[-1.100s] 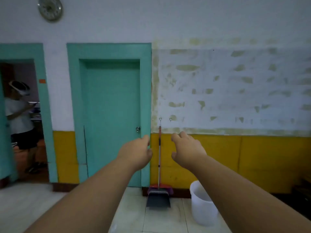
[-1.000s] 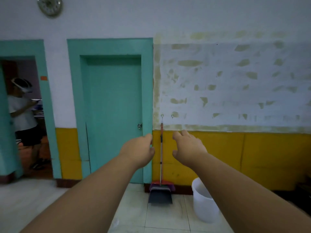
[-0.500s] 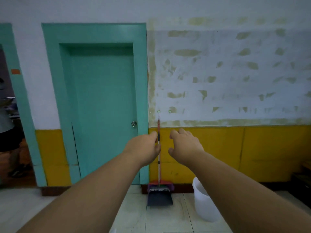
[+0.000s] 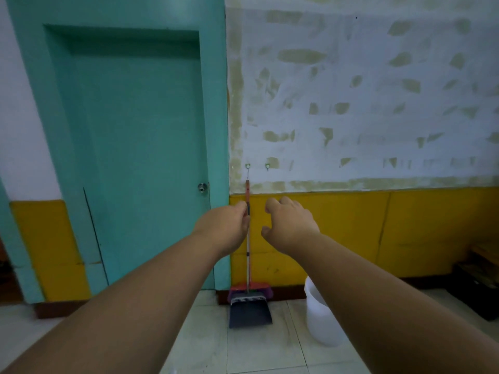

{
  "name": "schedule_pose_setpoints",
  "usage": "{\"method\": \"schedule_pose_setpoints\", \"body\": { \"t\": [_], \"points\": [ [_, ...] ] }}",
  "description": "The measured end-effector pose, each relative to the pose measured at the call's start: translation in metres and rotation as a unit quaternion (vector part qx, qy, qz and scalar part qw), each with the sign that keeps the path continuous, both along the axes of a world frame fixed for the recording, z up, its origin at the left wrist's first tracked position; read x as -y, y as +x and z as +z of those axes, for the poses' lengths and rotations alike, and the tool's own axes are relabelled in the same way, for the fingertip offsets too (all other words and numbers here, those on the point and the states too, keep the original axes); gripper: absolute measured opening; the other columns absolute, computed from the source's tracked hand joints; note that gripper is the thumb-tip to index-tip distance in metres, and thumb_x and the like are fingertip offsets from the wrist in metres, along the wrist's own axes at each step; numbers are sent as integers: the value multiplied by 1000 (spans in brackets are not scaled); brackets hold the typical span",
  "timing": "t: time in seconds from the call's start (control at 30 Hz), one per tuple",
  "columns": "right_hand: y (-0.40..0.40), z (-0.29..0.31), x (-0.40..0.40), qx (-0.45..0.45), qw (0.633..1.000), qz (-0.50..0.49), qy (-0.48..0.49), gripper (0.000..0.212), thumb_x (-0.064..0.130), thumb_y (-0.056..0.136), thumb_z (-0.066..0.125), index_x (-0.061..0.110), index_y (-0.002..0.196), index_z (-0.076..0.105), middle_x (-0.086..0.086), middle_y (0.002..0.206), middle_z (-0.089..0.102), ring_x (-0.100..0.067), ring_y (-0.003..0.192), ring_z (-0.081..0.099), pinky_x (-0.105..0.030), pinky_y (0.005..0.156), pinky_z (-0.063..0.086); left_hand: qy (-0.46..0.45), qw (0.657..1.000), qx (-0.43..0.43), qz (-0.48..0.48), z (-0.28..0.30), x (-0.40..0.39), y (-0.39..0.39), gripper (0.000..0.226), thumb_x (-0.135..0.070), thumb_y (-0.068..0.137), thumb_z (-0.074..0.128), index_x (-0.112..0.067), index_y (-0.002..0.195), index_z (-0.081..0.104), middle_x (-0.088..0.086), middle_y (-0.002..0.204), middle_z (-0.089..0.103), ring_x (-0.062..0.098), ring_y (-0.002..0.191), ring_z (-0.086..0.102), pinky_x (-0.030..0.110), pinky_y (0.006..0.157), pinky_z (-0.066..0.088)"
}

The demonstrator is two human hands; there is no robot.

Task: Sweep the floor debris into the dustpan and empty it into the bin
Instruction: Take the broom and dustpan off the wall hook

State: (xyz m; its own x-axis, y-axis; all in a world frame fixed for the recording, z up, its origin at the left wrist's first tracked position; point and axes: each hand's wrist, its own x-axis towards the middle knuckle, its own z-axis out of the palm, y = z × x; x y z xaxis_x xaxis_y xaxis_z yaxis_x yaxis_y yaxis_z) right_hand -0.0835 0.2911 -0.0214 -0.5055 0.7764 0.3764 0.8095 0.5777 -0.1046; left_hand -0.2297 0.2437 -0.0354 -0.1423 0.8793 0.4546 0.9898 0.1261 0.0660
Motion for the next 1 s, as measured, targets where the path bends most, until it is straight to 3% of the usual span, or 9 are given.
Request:
{"method": "schedule_pose_setpoints", "body": {
  "t": [0.27, 0.57, 0.9, 1.0],
  "points": [
    [-8, -11, -98, 19, 999, 26, -12, 47, 40, 91, 57, 19, 132, 47, -5, 127, 53, -26, 119, 50, -41, 95, 45, 0, 1000, 1, 23, -10, -93, -2, 22, -37, 103, 34, -20, 104, 48, -3, 81, 51, 20, 70, 48, 32, 54, 32],
    [4, -11, -229, 32, 996, 68, -38, 46, 40, 90, 57, 20, 131, 48, -6, 126, 54, -26, 117, 52, -40, 93, 47, 7, 997, 30, 65, -17, -211, 7, 23, -38, 102, 34, -20, 100, 49, 0, 81, 59, 19, 69, 54, 32, 55, 38],
    [-26, -26, -318, 5, 995, 85, -56, 37, 33, 92, 53, 19, 127, 49, -4, 117, 58, -24, 103, 58, -35, 82, 48, 28, 997, 22, 75, -35, -290, -19, 25, -36, 102, 31, -22, 90, 48, -1, 76, 55, 19, 68, 52, 31, 54, 34],
    [-57, -35, -339, 18, 995, 74, -58, 19, 31, 92, 51, 21, 107, 53, -3, 108, 58, -23, 93, 58, -33, 77, 47, 40, 997, 31, 62, -46, -317, -46, 28, -36, 102, 33, -24, 79, 44, -5, 69, 45, 19, 67, 48, 32, 56, 31]
  ]
}}
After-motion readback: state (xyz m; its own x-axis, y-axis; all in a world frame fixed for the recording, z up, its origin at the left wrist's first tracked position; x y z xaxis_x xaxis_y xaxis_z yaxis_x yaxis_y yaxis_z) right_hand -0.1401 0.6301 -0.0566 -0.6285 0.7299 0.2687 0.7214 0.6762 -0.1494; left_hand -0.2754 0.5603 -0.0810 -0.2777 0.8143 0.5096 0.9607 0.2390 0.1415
